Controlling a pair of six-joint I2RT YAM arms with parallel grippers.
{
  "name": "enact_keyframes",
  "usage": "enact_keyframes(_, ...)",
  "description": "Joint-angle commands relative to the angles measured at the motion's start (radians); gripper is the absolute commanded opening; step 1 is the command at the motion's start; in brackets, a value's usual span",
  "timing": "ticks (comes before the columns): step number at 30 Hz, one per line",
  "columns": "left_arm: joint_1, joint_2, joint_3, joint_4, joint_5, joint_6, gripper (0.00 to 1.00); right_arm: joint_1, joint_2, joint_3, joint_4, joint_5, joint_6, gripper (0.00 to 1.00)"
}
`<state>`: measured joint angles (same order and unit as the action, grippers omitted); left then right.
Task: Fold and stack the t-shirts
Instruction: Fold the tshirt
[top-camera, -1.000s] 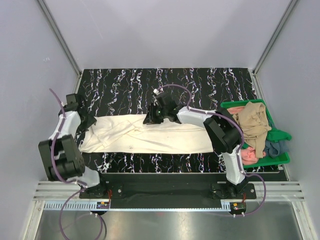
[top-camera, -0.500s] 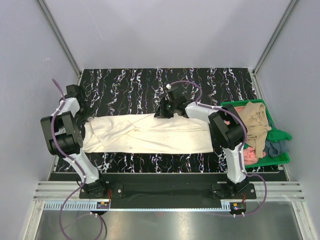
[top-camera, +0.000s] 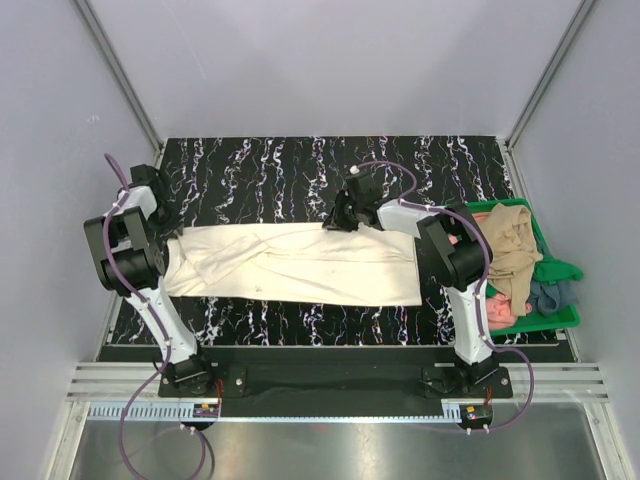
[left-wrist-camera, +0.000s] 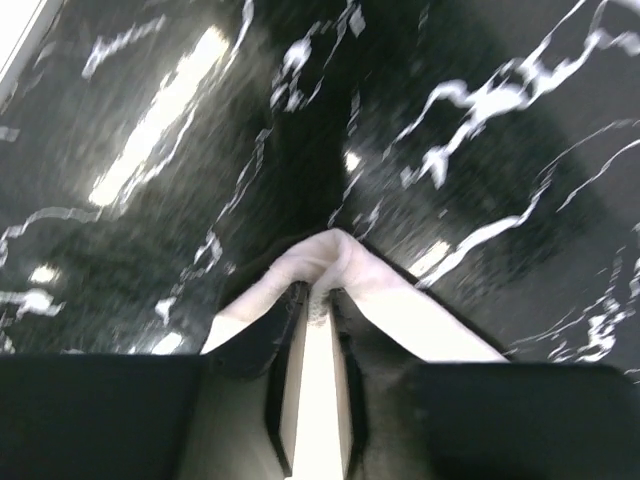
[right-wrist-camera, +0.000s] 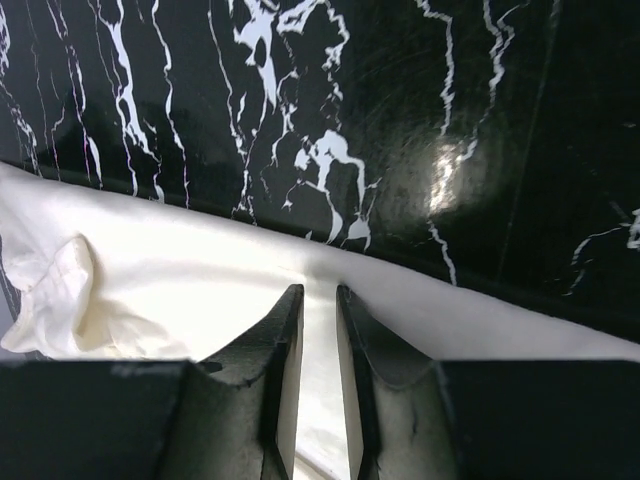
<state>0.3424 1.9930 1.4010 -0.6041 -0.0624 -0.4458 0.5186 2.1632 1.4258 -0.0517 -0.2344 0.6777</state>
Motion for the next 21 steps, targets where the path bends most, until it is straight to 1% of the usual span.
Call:
enact_keyframes(1,0.015,0.053,0.090,0.043,0.007,0.013,0.24,-0.037,0.000,-0.008,-0.057,0.095,-0.033,0.28)
enact_keyframes(3,0.015,0.090,0.130,0.049,0.100,0.024,0.25,-0.037,0.000,0.013,-0.056,0.073,-0.050,0.30)
enact_keyframes(4,0.015,0.101,0.179,0.046,0.134,0.027,0.26,-0.037,0.000,0.025,-0.057,0.054,-0.055,0.30)
enact_keyframes(5,0.012,0.111,0.200,0.047,0.200,0.028,0.27,-0.037,0.000,0.034,-0.062,0.050,-0.061,0.30)
enact_keyframes(6,0.012,0.109,0.220,0.046,0.228,0.029,0.28,-0.038,-0.009,0.051,-0.072,0.052,-0.067,0.30)
enact_keyframes(7,0.010,0.101,0.246,0.044,0.243,0.021,0.32,-0.038,-0.016,0.059,-0.089,0.047,-0.072,0.30)
enact_keyframes(9,0.004,0.050,0.256,0.030,0.227,0.007,0.37,-0.037,-0.041,0.068,-0.099,0.023,-0.090,0.30)
enact_keyframes(10,0.001,0.027,0.262,0.017,0.198,0.001,0.40,-0.037,-0.052,0.068,-0.099,-0.008,-0.092,0.31)
enact_keyframes(11,-0.006,-0.011,0.266,-0.026,0.138,-0.001,0.41,-0.035,-0.062,0.067,-0.102,-0.016,-0.090,0.32)
enact_keyframes(13,-0.026,-0.071,0.254,-0.062,0.086,0.008,0.42,-0.029,-0.095,0.050,-0.106,0.001,-0.084,0.32)
enact_keyframes(15,-0.045,-0.105,0.234,-0.086,0.066,0.028,0.42,-0.025,-0.126,0.027,-0.111,0.004,-0.075,0.31)
enact_keyframes(18,-0.103,-0.187,0.147,-0.095,0.027,0.041,0.42,-0.026,-0.167,-0.017,-0.131,0.007,-0.063,0.30)
enact_keyframes(19,-0.121,-0.206,0.098,-0.095,0.021,0.042,0.42,-0.026,-0.186,-0.037,-0.134,0.029,-0.061,0.29)
enact_keyframes(20,-0.156,-0.230,0.075,-0.091,0.022,0.036,0.42,-0.028,-0.201,-0.082,-0.135,0.038,-0.060,0.28)
enact_keyframes(21,-0.167,-0.235,0.053,-0.085,0.036,0.030,0.42,-0.028,-0.238,-0.103,-0.154,0.067,-0.061,0.28)
